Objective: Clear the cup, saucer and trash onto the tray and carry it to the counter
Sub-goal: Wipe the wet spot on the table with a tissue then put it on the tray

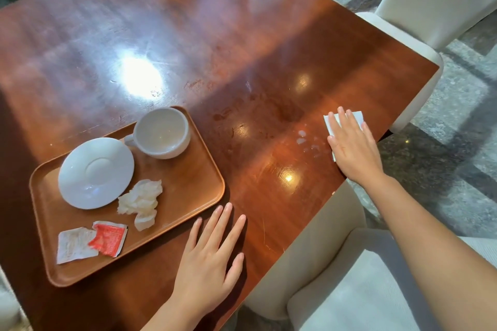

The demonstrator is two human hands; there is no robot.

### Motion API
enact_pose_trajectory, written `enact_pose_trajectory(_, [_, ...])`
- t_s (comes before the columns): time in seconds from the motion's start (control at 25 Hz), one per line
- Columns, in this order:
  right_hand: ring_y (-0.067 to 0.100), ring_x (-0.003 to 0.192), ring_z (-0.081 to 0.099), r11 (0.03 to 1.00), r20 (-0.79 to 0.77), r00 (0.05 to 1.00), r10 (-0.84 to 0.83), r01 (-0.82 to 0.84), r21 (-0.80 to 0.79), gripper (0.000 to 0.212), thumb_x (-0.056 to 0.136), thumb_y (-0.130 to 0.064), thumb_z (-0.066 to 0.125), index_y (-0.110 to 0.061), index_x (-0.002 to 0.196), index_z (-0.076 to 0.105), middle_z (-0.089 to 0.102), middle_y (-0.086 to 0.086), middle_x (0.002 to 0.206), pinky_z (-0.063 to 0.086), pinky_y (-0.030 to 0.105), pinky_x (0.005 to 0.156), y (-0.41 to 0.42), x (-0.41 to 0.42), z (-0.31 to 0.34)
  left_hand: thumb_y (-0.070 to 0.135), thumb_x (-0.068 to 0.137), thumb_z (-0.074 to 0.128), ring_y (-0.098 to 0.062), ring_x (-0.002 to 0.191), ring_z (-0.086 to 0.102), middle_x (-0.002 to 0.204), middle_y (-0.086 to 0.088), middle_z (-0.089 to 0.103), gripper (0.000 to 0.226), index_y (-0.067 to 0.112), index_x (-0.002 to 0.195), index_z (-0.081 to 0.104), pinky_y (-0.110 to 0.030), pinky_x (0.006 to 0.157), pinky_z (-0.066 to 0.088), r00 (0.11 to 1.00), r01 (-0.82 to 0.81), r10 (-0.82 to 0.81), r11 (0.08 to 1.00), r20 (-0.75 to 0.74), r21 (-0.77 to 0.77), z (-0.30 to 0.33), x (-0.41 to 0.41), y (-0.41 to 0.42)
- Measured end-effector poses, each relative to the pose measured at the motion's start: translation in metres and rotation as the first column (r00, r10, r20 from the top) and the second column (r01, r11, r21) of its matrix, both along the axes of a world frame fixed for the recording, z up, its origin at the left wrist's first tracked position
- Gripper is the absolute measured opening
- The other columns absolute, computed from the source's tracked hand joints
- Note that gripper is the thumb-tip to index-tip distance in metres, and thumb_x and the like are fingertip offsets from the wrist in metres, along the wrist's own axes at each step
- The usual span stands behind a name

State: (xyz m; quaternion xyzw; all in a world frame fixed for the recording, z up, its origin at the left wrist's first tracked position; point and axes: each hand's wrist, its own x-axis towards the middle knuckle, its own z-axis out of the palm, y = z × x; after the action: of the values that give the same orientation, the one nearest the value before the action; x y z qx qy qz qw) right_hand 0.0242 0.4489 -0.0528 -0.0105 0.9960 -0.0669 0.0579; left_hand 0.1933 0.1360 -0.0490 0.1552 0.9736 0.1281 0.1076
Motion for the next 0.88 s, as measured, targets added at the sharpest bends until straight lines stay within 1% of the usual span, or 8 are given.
enact_pose_trajectory(0.12, [0.015,0.145,0.001,0.999,-0.004,0.999,0.038,-0.038,-0.038,0.066,0.089,-0.043,0.003,-0.014,0.148,0.007,0.006,0.005,0.158,0.002,0.037,0.117,-0.005,0.010,-0.002,0.043,0.089,0.037,-0.016,0.144,0.012,0.155,-0.002,0.025,0.060,0.028,0.146,0.028,-0.040,0.113,0.011,1.000,-0.003,0.003,1.000,0.006,-0.007,-0.001,0.001,0.000])
enact_pose_trajectory(0.32, [0.011,0.142,-0.002,0.970,0.045,0.975,0.216,-0.209,-0.121,0.068,0.091,-0.055,0.008,-0.013,0.143,-0.002,0.001,0.002,0.155,-0.001,0.033,0.117,-0.024,0.046,-0.001,0.042,0.088,0.037,-0.017,0.144,0.014,0.155,-0.003,0.025,0.060,0.027,0.146,0.029,-0.040,0.114,0.011,1.000,-0.001,0.001,1.000,-0.003,0.002,0.000,0.001,0.000])
enact_pose_trajectory(0.48, [0.015,0.144,0.001,0.924,0.037,0.929,0.368,-0.361,-0.127,0.073,0.091,-0.058,0.005,-0.012,0.147,0.008,0.002,0.003,0.155,-0.002,0.034,0.117,-0.053,0.084,0.001,0.043,0.089,0.035,-0.018,0.144,0.014,0.155,-0.003,0.025,0.059,0.027,0.146,0.030,-0.042,0.113,0.013,1.000,-0.004,0.004,1.000,-0.019,-0.001,0.000,0.001,0.001])
enact_pose_trajectory(0.6, [0.008,0.144,-0.002,0.914,0.017,0.958,0.286,-0.267,-0.306,0.065,0.093,-0.054,0.004,-0.017,0.146,0.004,0.003,-0.004,0.155,-0.005,0.029,0.117,-0.059,0.088,0.011,0.043,0.089,0.035,-0.018,0.144,0.014,0.155,-0.004,0.025,0.059,0.027,0.146,0.030,-0.042,0.114,0.012,1.000,-0.001,0.001,1.000,-0.029,-0.007,0.000,0.002,0.001])
enact_pose_trajectory(0.64, [0.009,0.144,0.000,0.927,-0.034,0.972,0.233,-0.232,-0.294,0.060,0.096,-0.048,0.009,-0.016,0.147,0.008,0.007,-0.003,0.155,-0.004,0.030,0.117,-0.057,0.087,0.014,0.043,0.089,0.035,-0.018,0.144,0.014,0.155,-0.004,0.024,0.059,0.027,0.146,0.030,-0.042,0.114,0.012,1.000,0.000,-0.001,1.000,-0.030,-0.008,0.000,0.002,0.001])
enact_pose_trajectory(0.72, [0.013,0.142,0.008,0.960,-0.110,0.968,0.226,-0.241,-0.145,0.053,0.097,-0.034,0.018,-0.014,0.146,0.020,0.018,0.001,0.153,0.002,0.035,0.115,-0.051,0.090,0.014,0.043,0.090,0.035,-0.018,0.144,0.013,0.155,-0.003,0.023,0.059,0.027,0.146,0.029,-0.041,0.114,0.010,0.999,-0.002,0.002,1.000,-0.039,-0.009,-0.001,0.001,0.001])
enact_pose_trajectory(0.8, [0.016,0.140,0.010,0.947,-0.057,0.948,0.313,-0.316,-0.060,0.053,0.098,-0.036,0.011,-0.013,0.144,0.022,0.027,0.006,0.152,0.005,0.035,0.112,-0.044,0.094,0.006,0.043,0.090,0.035,-0.018,0.144,0.013,0.155,-0.003,0.023,0.059,0.028,0.146,0.029,-0.041,0.115,0.010,0.999,-0.002,0.002,1.000,-0.045,-0.008,-0.001,0.001,0.001])
enact_pose_trajectory(0.88, [0.014,0.139,0.008,0.942,-0.010,0.945,0.328,-0.327,-0.079,0.059,0.097,-0.041,0.002,-0.012,0.145,0.020,0.029,0.008,0.152,0.003,0.034,0.112,-0.042,0.096,0.000,0.043,0.090,0.035,-0.018,0.144,0.012,0.155,-0.003,0.023,0.059,0.028,0.146,0.028,-0.041,0.115,0.009,0.999,-0.001,0.000,1.000,-0.048,-0.010,-0.001,0.002,0.001])
